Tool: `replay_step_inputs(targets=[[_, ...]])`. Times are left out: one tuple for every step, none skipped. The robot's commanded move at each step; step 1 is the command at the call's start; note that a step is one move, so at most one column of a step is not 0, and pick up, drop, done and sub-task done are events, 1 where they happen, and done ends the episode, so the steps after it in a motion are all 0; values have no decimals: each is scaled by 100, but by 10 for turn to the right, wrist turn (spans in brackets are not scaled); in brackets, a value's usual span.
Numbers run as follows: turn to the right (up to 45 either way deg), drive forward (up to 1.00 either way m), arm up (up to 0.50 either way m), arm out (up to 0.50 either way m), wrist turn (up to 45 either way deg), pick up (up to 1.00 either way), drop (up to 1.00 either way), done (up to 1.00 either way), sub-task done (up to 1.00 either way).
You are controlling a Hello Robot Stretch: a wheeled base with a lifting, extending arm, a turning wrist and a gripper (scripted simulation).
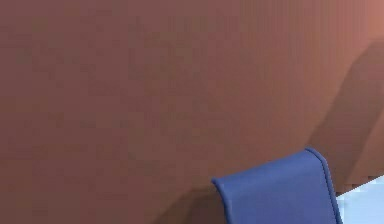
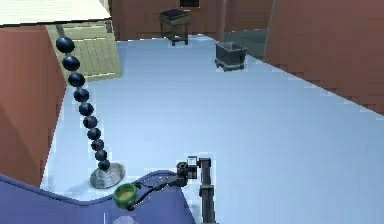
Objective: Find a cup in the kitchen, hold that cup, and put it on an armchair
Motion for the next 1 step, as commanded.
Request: replay_step_inputs(targets=[[0,0,-32,0,0,0,0,0,0]])
